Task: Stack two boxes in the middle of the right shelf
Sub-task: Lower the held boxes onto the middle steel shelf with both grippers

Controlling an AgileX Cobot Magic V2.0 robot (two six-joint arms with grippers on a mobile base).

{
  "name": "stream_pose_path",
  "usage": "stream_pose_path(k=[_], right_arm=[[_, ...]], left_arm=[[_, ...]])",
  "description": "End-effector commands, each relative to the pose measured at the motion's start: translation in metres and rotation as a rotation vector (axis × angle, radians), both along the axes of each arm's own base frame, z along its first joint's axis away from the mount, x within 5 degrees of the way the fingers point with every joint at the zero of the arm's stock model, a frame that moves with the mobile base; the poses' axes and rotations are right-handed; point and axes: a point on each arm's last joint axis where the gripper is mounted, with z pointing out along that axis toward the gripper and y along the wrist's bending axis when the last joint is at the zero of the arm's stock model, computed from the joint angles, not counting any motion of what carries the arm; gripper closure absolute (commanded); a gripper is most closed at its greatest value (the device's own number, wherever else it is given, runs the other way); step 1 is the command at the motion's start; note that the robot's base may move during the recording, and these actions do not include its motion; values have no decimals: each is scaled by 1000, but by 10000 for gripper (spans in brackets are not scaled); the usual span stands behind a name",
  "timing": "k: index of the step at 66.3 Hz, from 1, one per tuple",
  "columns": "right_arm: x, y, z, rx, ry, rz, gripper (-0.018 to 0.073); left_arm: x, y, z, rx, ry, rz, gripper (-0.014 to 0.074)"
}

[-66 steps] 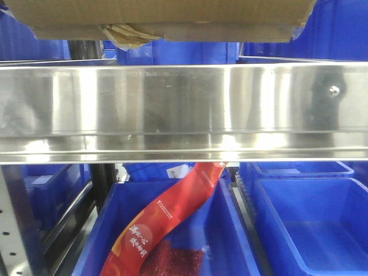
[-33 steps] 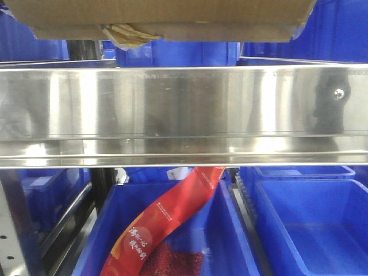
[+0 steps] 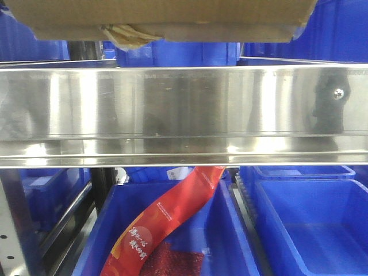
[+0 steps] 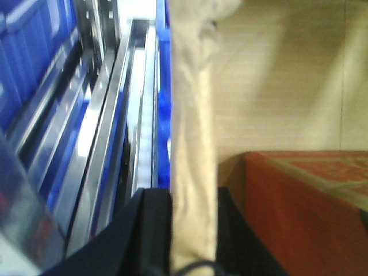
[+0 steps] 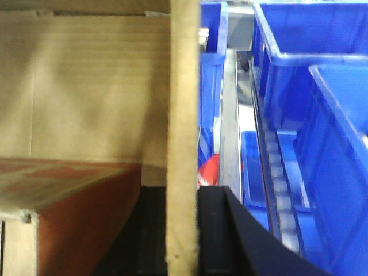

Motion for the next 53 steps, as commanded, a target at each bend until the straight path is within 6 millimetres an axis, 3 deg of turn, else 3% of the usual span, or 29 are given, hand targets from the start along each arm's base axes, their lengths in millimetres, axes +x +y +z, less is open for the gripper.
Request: stream_pose_path(k=[1, 18, 29, 35, 48, 53], right_arm=[[-4, -6, 3, -10, 3, -25, 715], [12, 3, -16, -25, 87, -28, 715], [19, 6, -22, -33, 99, -24, 692], [22, 8, -24, -35, 108, -24, 583], [24, 9, -26, -35, 110, -20, 200], [24, 9, -25, -33, 105, -19, 147]], left_arm=[[-1, 4, -2, 18, 29, 29, 708], [30, -16, -33, 87, 146, -26, 708], [34, -21, -39, 65, 171, -42, 682], [34, -21, -40, 64, 176, -41, 566], [34, -21, -39, 64, 171, -42, 281], [35, -22, -38, 59, 152, -50, 217]])
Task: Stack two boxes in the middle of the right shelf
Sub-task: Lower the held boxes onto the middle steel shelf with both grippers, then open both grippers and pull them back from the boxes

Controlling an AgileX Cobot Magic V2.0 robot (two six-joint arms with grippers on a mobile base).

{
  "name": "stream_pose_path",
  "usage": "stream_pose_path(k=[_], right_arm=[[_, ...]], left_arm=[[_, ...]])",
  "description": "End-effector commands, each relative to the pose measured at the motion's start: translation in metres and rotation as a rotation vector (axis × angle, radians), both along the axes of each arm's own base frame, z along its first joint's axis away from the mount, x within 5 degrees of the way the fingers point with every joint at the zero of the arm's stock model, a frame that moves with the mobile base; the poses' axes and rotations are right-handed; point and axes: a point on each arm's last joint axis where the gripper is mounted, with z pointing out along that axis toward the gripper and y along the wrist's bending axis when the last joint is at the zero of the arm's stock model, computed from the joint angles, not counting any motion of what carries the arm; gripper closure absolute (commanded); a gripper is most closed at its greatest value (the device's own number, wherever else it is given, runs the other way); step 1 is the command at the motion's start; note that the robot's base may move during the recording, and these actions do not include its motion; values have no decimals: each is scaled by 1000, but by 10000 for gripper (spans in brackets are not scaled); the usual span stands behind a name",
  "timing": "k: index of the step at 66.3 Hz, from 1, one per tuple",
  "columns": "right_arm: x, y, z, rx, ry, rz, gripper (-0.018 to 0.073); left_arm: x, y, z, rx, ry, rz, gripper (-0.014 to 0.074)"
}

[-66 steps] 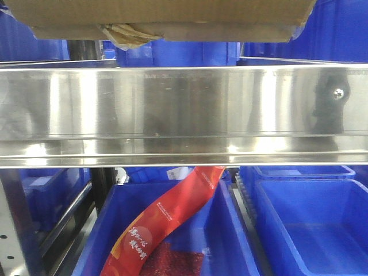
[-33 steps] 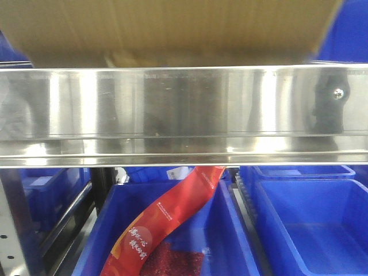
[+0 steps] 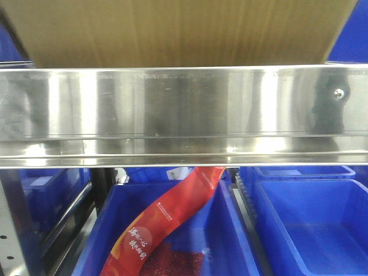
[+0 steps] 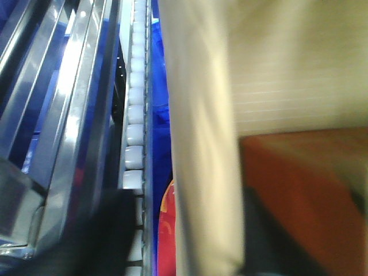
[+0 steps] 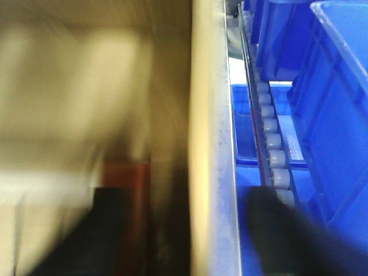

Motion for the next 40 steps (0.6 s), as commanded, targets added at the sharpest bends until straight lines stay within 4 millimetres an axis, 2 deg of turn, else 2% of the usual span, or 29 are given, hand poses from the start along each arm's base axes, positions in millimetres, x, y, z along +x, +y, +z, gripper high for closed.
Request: stream_pose_path(k=[1, 17, 22, 25, 28, 34, 36, 40], right_arm=[[1, -1, 5, -1, -32, 3, 146], [-8, -9, 19, 2, -3, -45, 147], [-11, -10, 19, -5, 17, -57, 186], [-12, -11, 18, -11, 35, -66, 260], [-12, -12, 16, -15, 52, -73, 372], [-13, -11, 15, -9, 68, -72, 629], [-12, -11, 15, -22, 64, -61, 732], [-12, -10, 16, -62, 51, -24, 721]], left_arm=[[0, 0, 4, -8, -31, -10, 213], [-14, 7, 30, -46, -105, -7, 221], [-21, 10, 36, -63, -118, -9, 288], [-22, 10, 36, -67, -113, -9, 358], [-22, 10, 36, -68, -110, -9, 447], [-22, 10, 36, -60, -108, -20, 704], [-22, 9, 36, -48, -106, -36, 706], [-23, 7, 35, -30, -96, -77, 707]])
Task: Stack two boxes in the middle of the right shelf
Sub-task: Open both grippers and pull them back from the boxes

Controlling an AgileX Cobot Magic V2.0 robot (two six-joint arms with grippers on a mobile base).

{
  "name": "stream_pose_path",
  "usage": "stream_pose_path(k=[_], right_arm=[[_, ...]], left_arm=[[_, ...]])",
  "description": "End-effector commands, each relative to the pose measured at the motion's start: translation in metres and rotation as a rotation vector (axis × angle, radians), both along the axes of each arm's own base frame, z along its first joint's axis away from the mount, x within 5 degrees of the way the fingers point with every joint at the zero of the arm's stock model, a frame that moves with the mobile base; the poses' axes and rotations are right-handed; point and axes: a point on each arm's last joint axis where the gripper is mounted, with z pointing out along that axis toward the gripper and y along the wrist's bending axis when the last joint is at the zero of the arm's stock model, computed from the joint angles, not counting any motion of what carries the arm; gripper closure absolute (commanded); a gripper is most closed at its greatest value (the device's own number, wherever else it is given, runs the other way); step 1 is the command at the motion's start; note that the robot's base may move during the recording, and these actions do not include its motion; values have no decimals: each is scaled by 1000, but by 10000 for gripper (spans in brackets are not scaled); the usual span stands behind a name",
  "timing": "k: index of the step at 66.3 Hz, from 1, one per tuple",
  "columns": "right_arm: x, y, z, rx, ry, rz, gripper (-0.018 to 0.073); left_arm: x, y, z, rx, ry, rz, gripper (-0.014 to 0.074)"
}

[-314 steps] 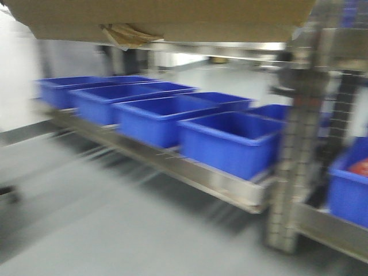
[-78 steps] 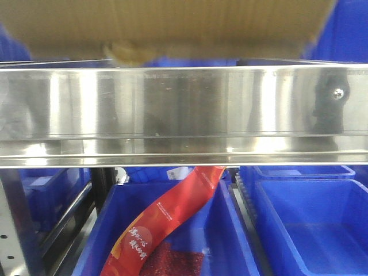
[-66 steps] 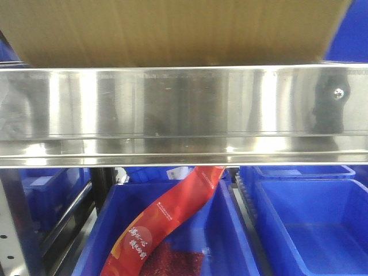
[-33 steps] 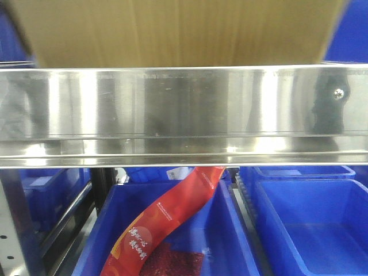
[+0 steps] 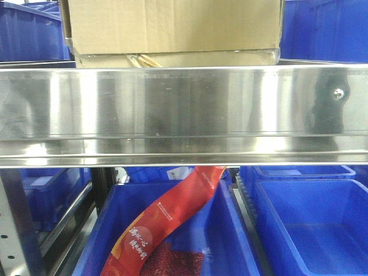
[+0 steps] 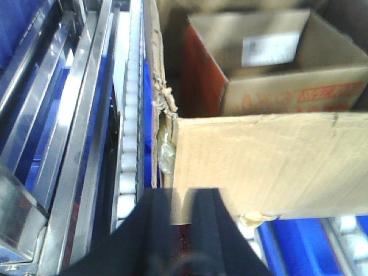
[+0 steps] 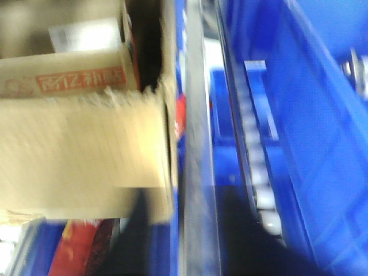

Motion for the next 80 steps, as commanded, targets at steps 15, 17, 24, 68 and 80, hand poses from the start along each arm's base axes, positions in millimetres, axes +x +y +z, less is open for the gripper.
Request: stream_pose_path(k=[15, 17, 24, 68, 80], right_arm=[[-20, -1, -2, -11, -189, 192, 721], [-27, -2, -6, 5, -221, 214, 721], [-51, -14, -18, 48, -309, 236, 721], [-192, -98, -119, 96, -510, -50, 721], [-224, -102, -112, 118, -649, -52, 721]], left_arm=[[-17, -7, -21, -14, -83, -205, 707], [-22, -6, -24, -37, -114, -217, 707], [-40, -3, -41, -117, -206, -250, 707], [-169, 85, -135, -185, -414, -27, 707], [-200, 93, -132, -204, -503, -24, 707]])
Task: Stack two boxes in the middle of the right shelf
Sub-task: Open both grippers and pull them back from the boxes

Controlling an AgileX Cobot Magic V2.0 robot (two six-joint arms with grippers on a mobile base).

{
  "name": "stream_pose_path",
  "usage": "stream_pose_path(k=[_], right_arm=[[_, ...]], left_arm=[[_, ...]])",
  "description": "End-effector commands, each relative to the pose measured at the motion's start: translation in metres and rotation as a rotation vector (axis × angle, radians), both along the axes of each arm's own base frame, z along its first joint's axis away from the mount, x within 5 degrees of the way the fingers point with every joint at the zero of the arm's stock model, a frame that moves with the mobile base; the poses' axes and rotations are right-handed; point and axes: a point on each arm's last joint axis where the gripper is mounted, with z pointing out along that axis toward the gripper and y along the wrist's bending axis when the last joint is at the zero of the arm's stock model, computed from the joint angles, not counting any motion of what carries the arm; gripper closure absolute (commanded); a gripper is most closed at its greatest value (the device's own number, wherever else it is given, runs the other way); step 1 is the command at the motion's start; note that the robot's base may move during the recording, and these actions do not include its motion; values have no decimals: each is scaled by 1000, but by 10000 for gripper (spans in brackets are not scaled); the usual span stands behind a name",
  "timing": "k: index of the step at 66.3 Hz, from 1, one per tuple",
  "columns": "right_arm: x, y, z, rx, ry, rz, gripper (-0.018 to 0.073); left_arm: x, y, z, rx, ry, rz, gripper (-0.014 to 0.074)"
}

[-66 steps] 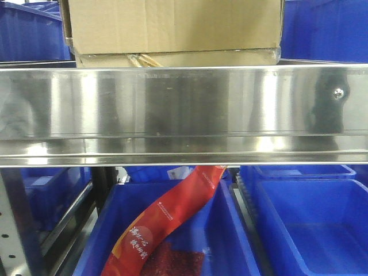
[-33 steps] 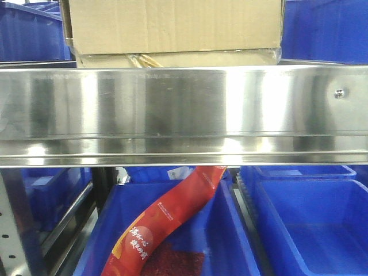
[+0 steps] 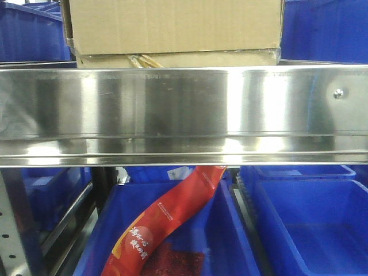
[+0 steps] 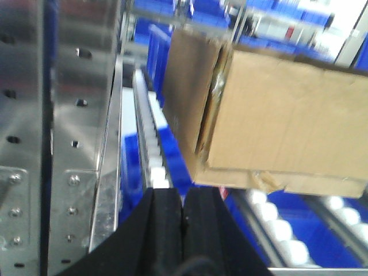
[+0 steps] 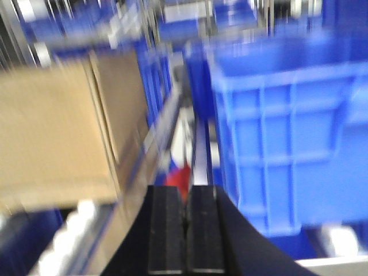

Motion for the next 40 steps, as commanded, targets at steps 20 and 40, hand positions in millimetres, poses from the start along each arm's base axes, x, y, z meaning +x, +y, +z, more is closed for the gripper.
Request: stream_pose_path(k=[20, 40], right_arm=[[-25, -3, 6, 2, -138, 2, 721], [-25, -3, 5, 1, -136, 2, 721]], left_arm=[[-36, 8, 11, -46, -177, 0, 707], [-36, 8, 11, -46, -178, 0, 707]])
